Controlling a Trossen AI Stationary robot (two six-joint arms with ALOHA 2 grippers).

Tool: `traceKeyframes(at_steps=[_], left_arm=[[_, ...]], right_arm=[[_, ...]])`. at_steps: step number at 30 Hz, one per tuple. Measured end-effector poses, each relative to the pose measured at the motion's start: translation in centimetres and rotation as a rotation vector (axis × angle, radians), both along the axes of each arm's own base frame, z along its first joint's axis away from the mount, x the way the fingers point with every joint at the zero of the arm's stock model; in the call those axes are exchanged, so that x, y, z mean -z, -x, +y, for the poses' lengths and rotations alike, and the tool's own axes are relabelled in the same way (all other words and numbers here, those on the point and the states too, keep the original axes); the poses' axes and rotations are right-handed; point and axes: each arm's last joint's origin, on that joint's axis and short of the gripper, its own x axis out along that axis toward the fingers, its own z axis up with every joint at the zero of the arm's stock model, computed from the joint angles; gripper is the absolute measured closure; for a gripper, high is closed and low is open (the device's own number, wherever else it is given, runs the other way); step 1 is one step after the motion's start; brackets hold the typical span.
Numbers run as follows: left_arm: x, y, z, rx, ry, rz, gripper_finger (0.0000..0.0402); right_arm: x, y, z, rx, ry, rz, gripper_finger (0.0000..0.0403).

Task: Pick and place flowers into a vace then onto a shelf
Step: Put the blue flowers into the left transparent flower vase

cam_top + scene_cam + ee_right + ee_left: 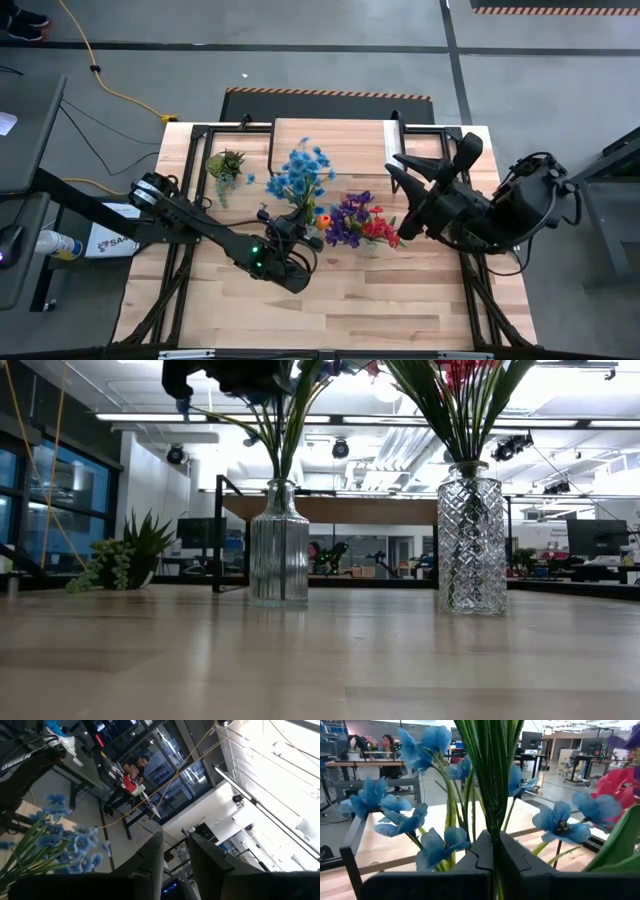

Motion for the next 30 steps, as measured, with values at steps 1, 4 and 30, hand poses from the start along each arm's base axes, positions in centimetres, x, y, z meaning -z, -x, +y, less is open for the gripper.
traceKeyframes(at_steps=[1, 4, 30], left_arm=[[0.0, 0.0, 0.0, 0.0, 0.001, -0.002, 0.0362], [0.4, -0.2, -0.1, -0.002, -0.003, 0.0, 0.0362], [1.9, -0.9, -0.5, 0.054, 0.045, 0.037, 0.0362]], right_arm=[[0.0, 0.0, 0.0, -0.001, 0.003, 0.004, 0.032], [0.1, 0.0, 0.1, -0.011, -0.006, 0.001, 0.032], [0.6, -0.2, 0.3, -0.082, -0.02, 0.005, 0.032]])
